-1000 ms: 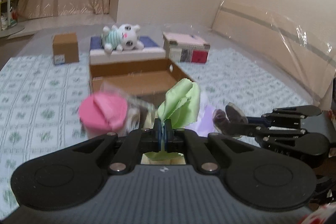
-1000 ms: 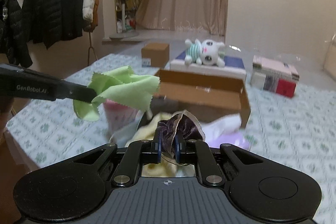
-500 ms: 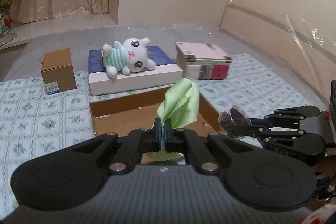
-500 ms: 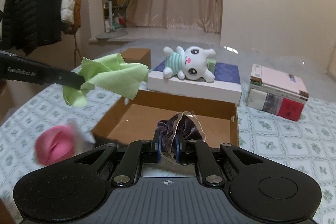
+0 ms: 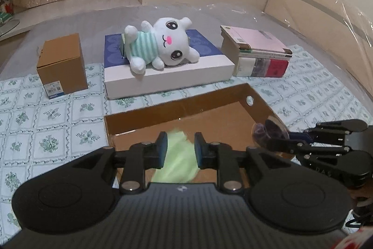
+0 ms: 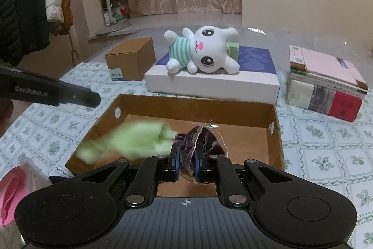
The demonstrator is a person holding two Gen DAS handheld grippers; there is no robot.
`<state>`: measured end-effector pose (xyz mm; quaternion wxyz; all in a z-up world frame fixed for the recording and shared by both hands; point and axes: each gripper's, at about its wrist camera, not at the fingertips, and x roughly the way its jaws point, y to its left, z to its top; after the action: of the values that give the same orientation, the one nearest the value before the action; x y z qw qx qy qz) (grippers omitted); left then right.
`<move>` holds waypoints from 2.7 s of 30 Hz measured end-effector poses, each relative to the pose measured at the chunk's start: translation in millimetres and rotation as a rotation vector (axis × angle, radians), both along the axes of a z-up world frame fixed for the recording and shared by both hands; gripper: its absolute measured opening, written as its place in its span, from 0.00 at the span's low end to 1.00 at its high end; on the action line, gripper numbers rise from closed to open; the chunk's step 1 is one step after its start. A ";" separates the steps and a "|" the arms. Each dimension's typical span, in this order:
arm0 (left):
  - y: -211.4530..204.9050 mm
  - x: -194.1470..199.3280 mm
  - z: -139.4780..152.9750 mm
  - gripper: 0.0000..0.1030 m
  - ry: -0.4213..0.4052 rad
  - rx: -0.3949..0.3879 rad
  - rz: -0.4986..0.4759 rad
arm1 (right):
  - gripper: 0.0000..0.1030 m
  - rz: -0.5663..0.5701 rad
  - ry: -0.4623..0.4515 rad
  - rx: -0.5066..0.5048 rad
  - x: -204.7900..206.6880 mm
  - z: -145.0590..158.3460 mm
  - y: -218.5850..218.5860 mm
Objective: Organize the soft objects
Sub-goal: 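Carry both items to the cardboard box and open the left gripper over it, then lower the purple sock into the box and open the right gripper, then move both grippers back from the box to the cloth pile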
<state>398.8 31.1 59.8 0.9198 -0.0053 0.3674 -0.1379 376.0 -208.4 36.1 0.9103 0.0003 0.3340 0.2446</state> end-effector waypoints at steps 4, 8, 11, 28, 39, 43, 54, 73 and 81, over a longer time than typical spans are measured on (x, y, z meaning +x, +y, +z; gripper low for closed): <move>4.4 -2.3 0.3 0.22 -0.009 0.009 0.008 | 0.12 0.005 0.010 -0.014 5.9 -8.0 3.6; 7.0 -6.4 1.0 0.23 -0.015 0.016 0.015 | 0.12 -0.009 0.012 0.001 12.3 -13.4 4.3; 7.6 -9.5 1.1 0.24 -0.018 0.021 0.014 | 0.45 -0.010 0.010 0.036 18.1 -13.6 3.4; 12.7 -114.8 41.9 0.37 -0.107 -0.036 0.083 | 0.77 -0.089 -0.094 0.148 -81.4 42.0 -21.0; 16.6 -240.3 50.6 0.48 -0.160 -0.136 0.195 | 0.77 -0.110 -0.125 0.192 -206.3 53.6 -28.7; 20.0 -279.5 36.2 0.48 -0.152 -0.169 0.257 | 0.77 -0.124 -0.120 0.192 -243.7 47.6 -27.6; 29.8 -351.1 -9.9 0.51 -0.068 -0.175 0.360 | 0.77 -0.088 -0.050 0.147 -302.1 15.2 -14.5; 21.2 -337.5 -35.3 0.53 -0.033 -0.065 0.329 | 0.77 -0.062 -0.013 0.092 -277.3 -9.7 12.5; 23.1 -315.2 -53.6 0.54 0.005 -0.049 0.318 | 0.77 -0.030 0.020 0.039 -247.8 -31.8 33.9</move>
<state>83.6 54.1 6.1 0.9287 -0.0861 0.3608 0.0004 128.2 -174.6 4.3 0.9104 0.0256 0.3380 0.2374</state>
